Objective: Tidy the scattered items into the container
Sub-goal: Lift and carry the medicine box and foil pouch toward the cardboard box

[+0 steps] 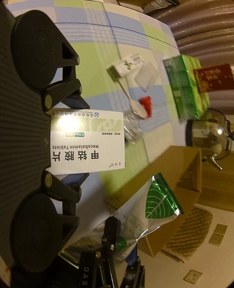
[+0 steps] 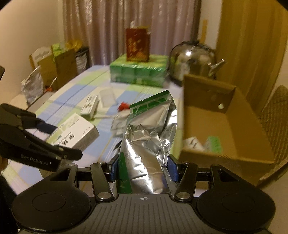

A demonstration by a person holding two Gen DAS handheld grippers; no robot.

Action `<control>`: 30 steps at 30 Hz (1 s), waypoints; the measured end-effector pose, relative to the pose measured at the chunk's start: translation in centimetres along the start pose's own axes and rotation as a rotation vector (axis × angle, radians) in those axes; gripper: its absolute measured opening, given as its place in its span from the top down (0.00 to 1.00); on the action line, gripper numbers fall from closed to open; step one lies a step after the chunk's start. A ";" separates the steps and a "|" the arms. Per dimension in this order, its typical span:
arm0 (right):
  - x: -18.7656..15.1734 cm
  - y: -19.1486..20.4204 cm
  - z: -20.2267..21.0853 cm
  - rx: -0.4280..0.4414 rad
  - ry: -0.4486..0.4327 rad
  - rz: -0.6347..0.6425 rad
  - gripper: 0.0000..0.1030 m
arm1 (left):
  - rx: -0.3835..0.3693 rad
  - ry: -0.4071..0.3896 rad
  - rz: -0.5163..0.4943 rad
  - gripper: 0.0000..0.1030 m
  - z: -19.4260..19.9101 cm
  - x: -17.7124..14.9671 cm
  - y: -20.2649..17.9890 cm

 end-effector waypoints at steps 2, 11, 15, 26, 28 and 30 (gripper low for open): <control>0.4 -1.2 0.6 -0.022 -0.015 -0.008 0.51 | -0.013 -0.013 -0.008 0.35 0.1 0.8 -1.3; 1.0 -6.7 2.0 -0.109 -0.041 -0.030 0.51 | -0.087 -0.050 -0.021 0.35 -0.4 4.2 -7.1; 1.0 -9.6 2.0 -0.141 -0.042 -0.052 0.51 | -0.113 -0.053 -0.032 0.35 -1.4 5.6 -9.6; 0.2 -16.0 1.5 -0.186 -0.035 -0.098 0.51 | -0.179 -0.062 -0.027 0.35 -4.2 9.2 -14.6; 0.2 -17.0 1.0 -0.188 -0.032 -0.109 0.51 | -0.184 -0.063 -0.018 0.35 -4.9 9.9 -15.2; 0.0 -17.8 0.6 -0.189 -0.029 -0.120 0.51 | -0.188 -0.061 -0.002 0.35 -5.7 10.5 -15.6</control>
Point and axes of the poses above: each gripper's, at about its wrist camera, not at the fingertips, and z roughly against the way its jaws point, y to its left, x to its top, the point moved 4 cm from there along -z, roughly the way its jaws point, and after that the axes turned 15 degrees about z, right-handed, at the moved point
